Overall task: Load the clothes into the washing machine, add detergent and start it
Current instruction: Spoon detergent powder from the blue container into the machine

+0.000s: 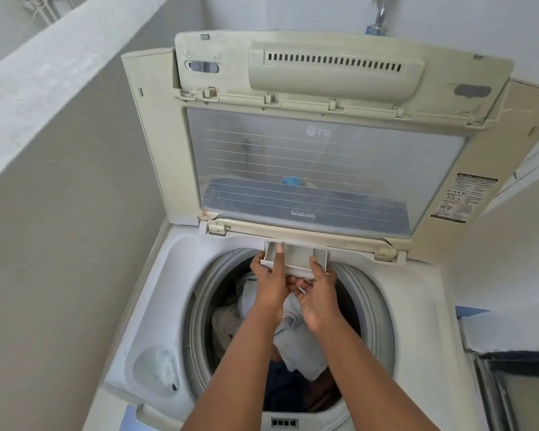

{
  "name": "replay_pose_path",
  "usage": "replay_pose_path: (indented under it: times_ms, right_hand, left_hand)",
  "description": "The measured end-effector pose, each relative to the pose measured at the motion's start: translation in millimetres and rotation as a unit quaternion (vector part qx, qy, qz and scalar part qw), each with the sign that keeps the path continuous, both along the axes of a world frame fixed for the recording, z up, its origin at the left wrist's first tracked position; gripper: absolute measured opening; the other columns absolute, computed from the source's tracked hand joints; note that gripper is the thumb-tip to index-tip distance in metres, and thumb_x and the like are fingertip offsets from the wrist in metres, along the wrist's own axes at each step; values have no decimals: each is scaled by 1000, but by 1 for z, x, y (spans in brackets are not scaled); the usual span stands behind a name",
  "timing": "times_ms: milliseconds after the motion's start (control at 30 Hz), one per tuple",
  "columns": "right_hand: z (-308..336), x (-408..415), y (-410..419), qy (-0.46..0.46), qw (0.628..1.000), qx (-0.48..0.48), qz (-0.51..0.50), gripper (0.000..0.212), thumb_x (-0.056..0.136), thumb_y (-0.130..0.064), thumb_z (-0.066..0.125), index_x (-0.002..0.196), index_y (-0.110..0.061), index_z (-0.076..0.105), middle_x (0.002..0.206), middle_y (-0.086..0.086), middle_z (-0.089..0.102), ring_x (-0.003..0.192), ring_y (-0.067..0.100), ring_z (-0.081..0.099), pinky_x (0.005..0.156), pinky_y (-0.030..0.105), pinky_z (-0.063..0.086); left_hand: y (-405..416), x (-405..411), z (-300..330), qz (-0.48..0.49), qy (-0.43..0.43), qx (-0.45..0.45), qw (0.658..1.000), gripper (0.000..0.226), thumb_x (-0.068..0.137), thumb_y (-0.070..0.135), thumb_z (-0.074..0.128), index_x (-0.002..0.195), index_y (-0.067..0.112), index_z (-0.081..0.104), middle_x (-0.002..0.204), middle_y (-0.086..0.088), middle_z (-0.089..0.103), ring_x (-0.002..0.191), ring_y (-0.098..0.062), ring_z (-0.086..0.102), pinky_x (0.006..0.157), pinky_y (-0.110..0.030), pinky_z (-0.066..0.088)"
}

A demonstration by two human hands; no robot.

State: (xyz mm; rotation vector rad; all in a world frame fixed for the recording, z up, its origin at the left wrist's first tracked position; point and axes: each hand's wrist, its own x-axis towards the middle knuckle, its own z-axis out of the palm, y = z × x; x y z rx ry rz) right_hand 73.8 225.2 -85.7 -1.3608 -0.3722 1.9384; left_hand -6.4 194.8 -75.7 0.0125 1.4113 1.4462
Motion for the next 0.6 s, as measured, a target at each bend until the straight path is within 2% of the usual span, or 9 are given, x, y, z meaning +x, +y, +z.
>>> replay_pose_path:
  times_ms: [133,233,300,400,600]
  right_hand:
    - [3,4,5,5,1000,20,-14,48,96,-25,60,138,-8,44,116,23,62,74,22,67,63,30,57]
    - [10,5,3,4,1000,26,-7,44,98,-25,58,136,-11,42,107,14,62,76,21,66,67,31,55]
    - [12,7,0,-4,1000,24,12,48,96,-31,61,138,-15,42,110,9,61,81,19,66,70,31,54]
    - [18,12,-3,-20,999,15,41,58,91,-34,67,142,-20,41,132,11,56,100,22,66,75,32,55]
    - [28,23,-20,-67,995,-18,76,62,91,-31,68,144,-16,40,125,8,60,108,21,62,78,34,52]
  left_hand:
    - [-5,-1,0,-14,-15,30,999,54,93,41,62,136,27,33,107,-19,61,82,-23,63,84,-40,59]
    - [-7,-1,4,-20,-17,35,999,52,94,39,60,137,28,33,116,-18,61,85,-23,65,82,-37,59]
    - [-11,-1,7,-21,-22,31,999,59,92,40,62,140,34,29,123,-18,58,89,-25,67,82,-35,59]
    - [-17,0,12,-24,-7,26,999,68,91,40,64,144,39,22,127,-12,55,97,-26,67,87,-38,58]
    - [-35,11,24,-13,43,-8,999,77,95,41,57,149,46,2,131,-1,45,112,-24,62,92,-42,56]
